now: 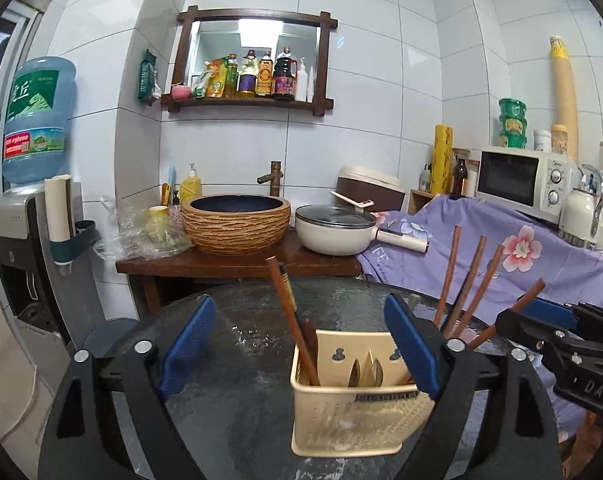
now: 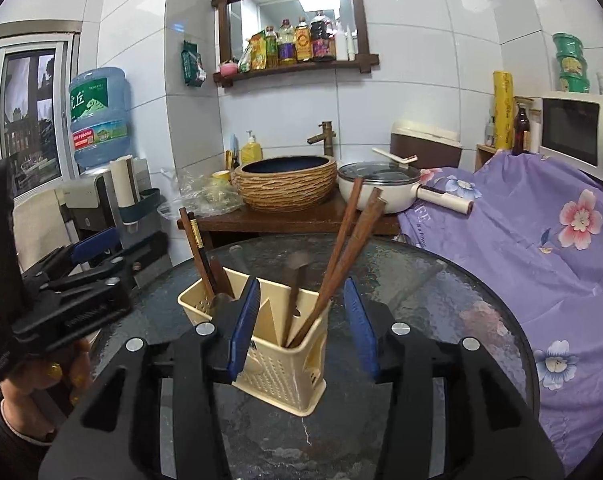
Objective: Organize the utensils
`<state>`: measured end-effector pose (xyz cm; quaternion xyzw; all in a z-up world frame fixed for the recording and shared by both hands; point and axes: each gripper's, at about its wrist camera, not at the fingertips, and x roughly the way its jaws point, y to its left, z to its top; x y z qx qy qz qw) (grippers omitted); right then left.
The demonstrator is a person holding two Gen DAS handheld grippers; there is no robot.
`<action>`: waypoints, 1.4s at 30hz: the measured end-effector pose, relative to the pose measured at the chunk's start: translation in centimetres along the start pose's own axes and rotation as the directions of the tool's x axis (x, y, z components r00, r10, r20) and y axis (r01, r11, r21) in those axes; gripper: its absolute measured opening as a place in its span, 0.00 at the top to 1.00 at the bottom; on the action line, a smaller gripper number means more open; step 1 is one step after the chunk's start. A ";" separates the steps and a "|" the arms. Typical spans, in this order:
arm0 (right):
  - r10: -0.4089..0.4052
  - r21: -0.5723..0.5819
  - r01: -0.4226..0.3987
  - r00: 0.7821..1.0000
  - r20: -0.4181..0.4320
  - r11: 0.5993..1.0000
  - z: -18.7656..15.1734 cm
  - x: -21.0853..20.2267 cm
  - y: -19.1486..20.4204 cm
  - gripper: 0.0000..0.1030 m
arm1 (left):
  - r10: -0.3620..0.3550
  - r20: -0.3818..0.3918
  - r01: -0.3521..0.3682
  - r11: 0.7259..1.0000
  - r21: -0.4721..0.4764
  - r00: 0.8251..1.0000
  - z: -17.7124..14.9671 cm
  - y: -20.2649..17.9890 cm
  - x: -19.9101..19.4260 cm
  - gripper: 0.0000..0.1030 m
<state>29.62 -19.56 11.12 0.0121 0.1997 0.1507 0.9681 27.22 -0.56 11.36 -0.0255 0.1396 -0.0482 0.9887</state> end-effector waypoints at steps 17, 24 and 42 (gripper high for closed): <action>-0.026 -0.080 0.030 0.998 0.056 0.996 -16.7 -10.2 3.3 0.06 | 0.021 -0.172 -0.036 0.996 -0.085 0.985 -14.2 3.5 -10.2 0.06; 0.018 -0.031 -0.015 0.995 0.101 0.999 -19.5 -14.8 4.9 0.06 | 0.044 -0.138 -0.055 0.996 -0.073 0.989 -16.3 2.8 -15.5 0.06; 0.010 -0.040 -0.002 0.977 0.215 0.999 -19.9 -22.9 5.9 0.06 | 0.032 -0.057 -0.036 0.997 -0.073 0.998 -16.5 1.7 -22.0 0.06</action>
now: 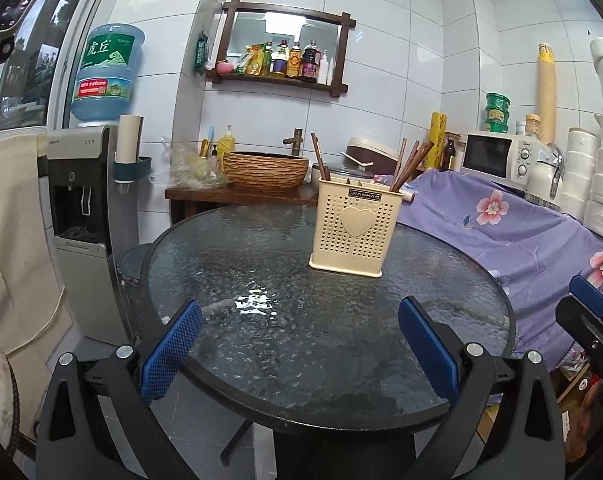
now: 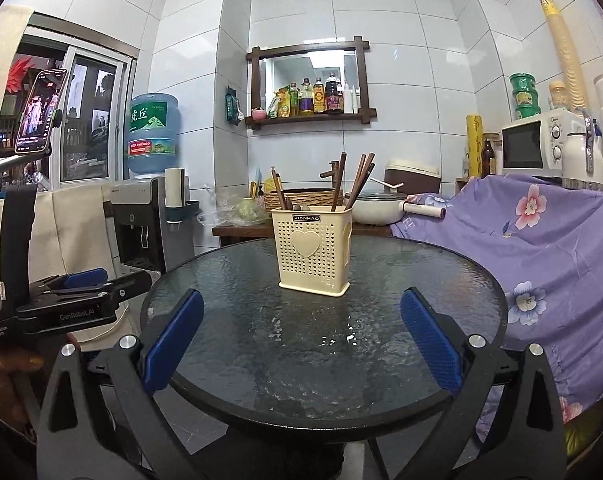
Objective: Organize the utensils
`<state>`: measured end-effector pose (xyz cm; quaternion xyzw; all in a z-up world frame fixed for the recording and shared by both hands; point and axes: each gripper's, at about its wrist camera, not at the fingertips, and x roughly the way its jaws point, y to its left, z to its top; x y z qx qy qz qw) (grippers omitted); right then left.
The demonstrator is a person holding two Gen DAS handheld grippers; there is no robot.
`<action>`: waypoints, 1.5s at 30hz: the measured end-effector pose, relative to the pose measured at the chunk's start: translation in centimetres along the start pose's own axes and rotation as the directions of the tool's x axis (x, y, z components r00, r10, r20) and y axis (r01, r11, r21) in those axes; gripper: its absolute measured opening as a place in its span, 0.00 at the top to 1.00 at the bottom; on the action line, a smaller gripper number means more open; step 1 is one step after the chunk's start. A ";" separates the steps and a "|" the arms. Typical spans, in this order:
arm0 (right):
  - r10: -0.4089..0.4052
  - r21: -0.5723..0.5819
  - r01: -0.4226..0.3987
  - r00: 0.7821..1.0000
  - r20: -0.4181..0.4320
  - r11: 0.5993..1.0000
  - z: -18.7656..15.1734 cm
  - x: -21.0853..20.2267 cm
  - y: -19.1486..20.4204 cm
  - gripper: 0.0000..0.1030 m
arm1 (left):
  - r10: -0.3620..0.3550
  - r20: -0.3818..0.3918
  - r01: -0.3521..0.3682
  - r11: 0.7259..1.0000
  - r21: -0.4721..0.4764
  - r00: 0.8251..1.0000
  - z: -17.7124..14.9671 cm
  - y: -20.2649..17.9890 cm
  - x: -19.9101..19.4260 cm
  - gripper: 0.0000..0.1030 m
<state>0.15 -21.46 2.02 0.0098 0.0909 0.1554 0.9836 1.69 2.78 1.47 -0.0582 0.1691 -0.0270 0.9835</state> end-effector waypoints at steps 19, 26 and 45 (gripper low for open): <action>0.020 0.045 -0.019 1.000 -0.010 0.999 -0.1 0.2 -0.3 0.06 | 0.011 0.008 -0.011 1.000 0.020 1.000 0.0 -0.4 -0.8 0.06; 0.020 0.040 -0.019 1.000 -0.018 0.999 -0.3 0.3 -0.1 0.06 | 0.020 -0.004 -0.019 0.999 0.029 1.000 -0.1 -0.4 -0.8 0.06; 0.022 0.043 -0.021 1.000 -0.019 0.999 -0.4 0.4 0.0 0.06 | 0.048 -0.003 -0.048 0.998 0.047 0.999 -0.2 -0.6 -0.9 0.06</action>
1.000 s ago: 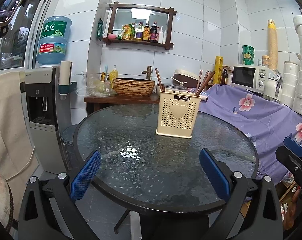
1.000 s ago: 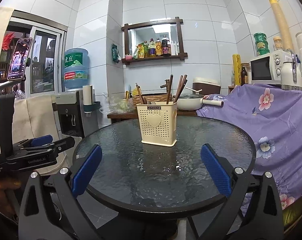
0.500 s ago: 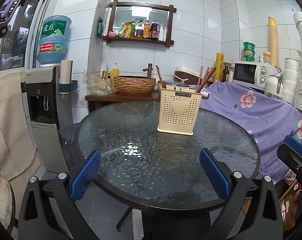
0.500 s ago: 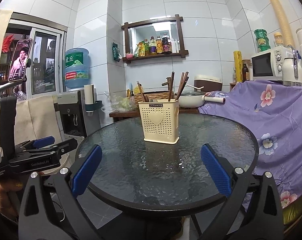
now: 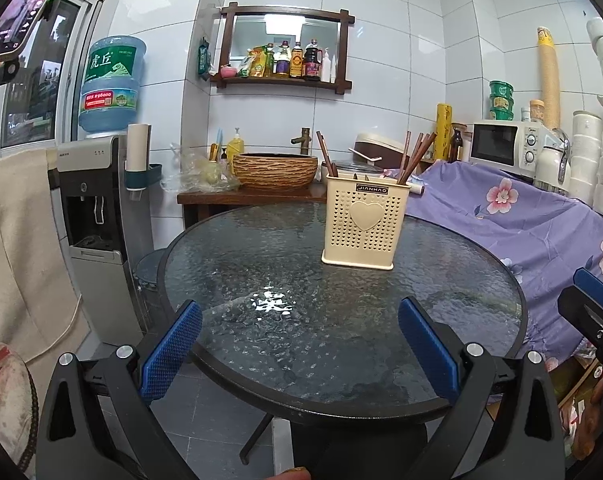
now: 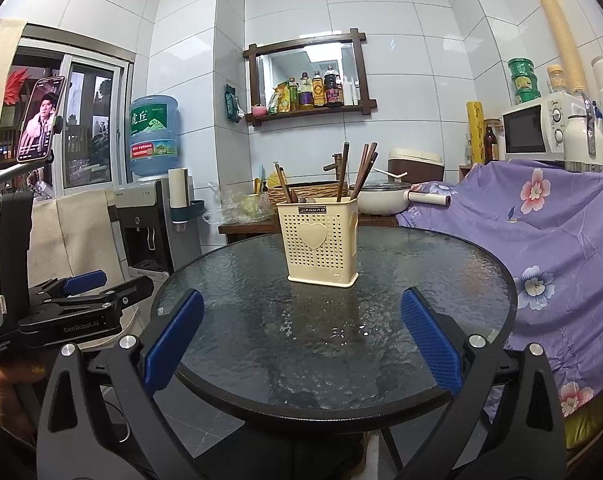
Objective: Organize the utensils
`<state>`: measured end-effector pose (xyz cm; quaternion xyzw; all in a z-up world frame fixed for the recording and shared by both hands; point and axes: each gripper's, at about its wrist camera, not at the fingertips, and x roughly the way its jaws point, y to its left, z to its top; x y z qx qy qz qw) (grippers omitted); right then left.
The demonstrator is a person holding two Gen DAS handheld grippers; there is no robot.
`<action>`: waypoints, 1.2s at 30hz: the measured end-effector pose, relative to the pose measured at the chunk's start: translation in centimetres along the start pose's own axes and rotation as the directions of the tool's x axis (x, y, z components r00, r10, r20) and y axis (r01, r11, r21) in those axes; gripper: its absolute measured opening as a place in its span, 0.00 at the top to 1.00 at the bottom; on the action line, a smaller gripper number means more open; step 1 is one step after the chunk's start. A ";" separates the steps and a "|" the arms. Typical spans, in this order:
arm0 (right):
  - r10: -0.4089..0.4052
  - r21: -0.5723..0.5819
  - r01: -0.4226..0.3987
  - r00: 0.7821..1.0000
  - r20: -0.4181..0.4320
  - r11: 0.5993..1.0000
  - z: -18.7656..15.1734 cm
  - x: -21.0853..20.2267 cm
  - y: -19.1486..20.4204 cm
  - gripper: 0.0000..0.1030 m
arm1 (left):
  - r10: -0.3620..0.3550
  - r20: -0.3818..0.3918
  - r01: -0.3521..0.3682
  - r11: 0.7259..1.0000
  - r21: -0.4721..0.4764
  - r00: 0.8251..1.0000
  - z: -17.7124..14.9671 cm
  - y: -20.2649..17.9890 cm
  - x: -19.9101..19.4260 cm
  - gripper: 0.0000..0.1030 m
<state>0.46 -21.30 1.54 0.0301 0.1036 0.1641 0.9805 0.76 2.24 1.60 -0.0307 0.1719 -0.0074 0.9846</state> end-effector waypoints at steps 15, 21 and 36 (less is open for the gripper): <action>0.004 0.007 -0.004 1.000 -0.002 1.000 -0.2 0.1 0.2 0.06 | -0.023 -0.027 0.023 1.000 0.004 0.999 0.0 -0.5 0.2 0.06; 0.002 0.005 -0.002 1.000 -0.001 1.000 -0.2 0.1 0.5 0.06 | -0.015 -0.024 0.015 1.000 0.015 1.000 0.1 -0.6 0.2 0.06; 0.001 0.003 -0.001 1.000 -0.014 1.000 -0.1 0.2 0.7 0.06 | 0.005 -0.027 -0.004 1.000 0.028 1.000 -0.1 -1.1 0.3 0.06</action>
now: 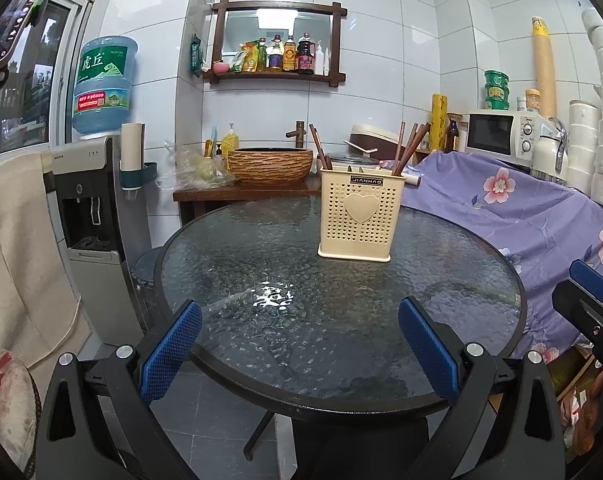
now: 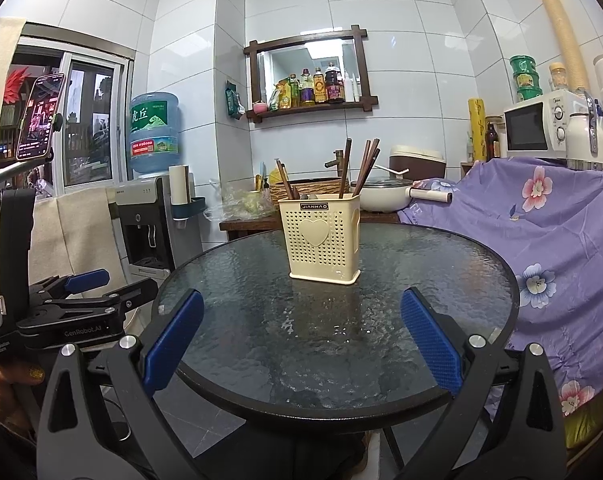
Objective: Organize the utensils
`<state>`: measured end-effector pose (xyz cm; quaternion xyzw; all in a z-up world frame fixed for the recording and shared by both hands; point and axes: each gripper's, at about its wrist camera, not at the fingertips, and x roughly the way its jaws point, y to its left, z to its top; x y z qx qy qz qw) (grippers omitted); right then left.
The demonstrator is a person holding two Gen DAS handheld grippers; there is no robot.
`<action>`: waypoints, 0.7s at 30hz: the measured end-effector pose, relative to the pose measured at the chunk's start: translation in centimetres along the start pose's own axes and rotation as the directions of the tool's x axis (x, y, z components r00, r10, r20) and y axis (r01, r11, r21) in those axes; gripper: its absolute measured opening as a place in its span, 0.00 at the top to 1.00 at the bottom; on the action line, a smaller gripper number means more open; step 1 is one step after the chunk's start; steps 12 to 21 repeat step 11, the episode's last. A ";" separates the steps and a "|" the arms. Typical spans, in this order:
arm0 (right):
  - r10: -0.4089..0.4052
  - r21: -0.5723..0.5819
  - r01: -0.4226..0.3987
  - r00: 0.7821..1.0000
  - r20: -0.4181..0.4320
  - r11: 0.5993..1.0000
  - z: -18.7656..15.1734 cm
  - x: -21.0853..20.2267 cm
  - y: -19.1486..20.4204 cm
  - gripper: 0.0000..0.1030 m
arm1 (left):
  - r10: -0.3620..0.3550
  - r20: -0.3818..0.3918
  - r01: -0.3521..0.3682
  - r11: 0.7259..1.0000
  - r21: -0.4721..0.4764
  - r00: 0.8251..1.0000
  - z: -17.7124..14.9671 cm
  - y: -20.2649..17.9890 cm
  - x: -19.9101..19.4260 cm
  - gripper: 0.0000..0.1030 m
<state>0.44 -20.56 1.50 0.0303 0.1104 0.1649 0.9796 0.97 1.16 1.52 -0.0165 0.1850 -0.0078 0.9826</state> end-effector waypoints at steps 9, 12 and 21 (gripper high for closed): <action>0.001 0.002 -0.001 1.000 -0.003 1.000 0.0 0.1 0.0 0.06 | 0.023 -0.012 -0.023 1.000 0.014 1.000 -0.1 -0.3 0.2 0.06; 0.001 0.002 -0.001 1.000 -0.007 1.000 0.0 0.1 0.1 0.06 | 0.020 -0.014 -0.020 1.000 0.010 1.000 -0.1 -0.2 0.2 0.06; 0.001 0.002 -0.001 1.000 -0.007 1.000 0.0 0.1 0.1 0.06 | 0.020 -0.014 -0.020 1.000 0.010 1.000 -0.1 -0.2 0.2 0.06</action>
